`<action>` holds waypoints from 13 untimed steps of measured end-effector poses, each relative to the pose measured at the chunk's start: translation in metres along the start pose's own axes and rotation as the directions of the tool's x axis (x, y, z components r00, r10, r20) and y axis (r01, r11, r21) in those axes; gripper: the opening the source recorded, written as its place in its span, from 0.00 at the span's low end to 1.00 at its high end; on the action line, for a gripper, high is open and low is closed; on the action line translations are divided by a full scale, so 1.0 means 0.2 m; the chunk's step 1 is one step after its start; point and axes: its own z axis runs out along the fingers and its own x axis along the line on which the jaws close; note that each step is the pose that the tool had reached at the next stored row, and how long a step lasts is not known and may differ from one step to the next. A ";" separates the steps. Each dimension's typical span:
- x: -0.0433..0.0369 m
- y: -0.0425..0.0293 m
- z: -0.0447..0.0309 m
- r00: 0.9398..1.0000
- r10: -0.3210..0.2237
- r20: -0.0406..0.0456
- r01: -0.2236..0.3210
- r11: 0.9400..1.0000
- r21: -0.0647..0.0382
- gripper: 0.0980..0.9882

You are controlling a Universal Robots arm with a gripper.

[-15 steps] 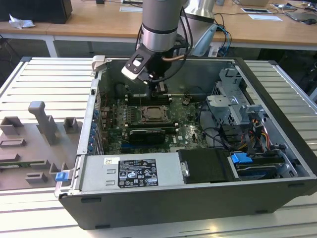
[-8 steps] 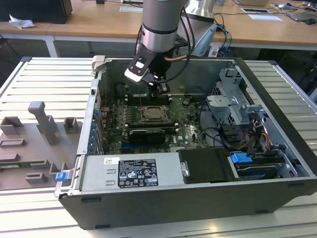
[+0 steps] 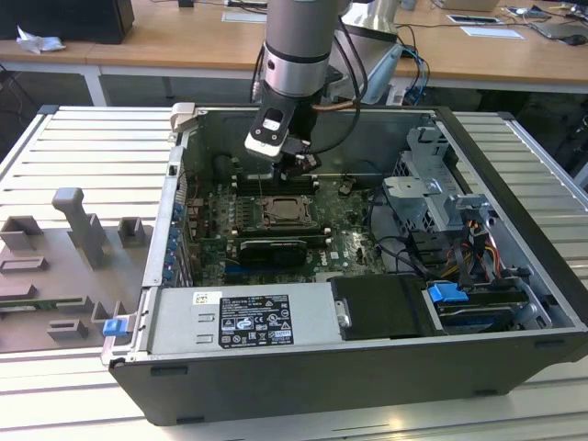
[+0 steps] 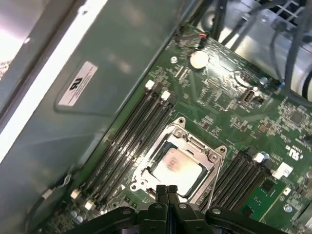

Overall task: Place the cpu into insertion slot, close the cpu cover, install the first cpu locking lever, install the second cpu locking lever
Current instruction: 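Install the first cpu locking lever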

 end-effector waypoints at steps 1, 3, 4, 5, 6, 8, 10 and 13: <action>0.000 0.000 0.000 1.000 -0.016 0.000 0.016 1.000 0.001 0.01; 0.000 0.000 0.000 0.999 -0.038 -0.001 0.038 0.999 0.004 0.01; 0.000 0.000 0.000 0.998 -0.062 -0.001 0.062 0.998 0.006 0.01; 0.000 0.000 0.000 0.997 -0.077 -0.002 0.077 0.997 0.007 0.01; 0.000 0.000 0.000 0.995 -0.098 -0.002 0.098 0.995 0.009 0.01; 0.000 0.000 0.000 0.989 -0.145 -0.003 0.145 0.989 0.013 0.01; 0.000 0.000 0.001 0.980 -0.197 -0.005 0.197 0.980 0.018 0.01; 0.000 0.000 0.001 0.966 -0.260 -0.008 0.260 0.965 0.024 0.01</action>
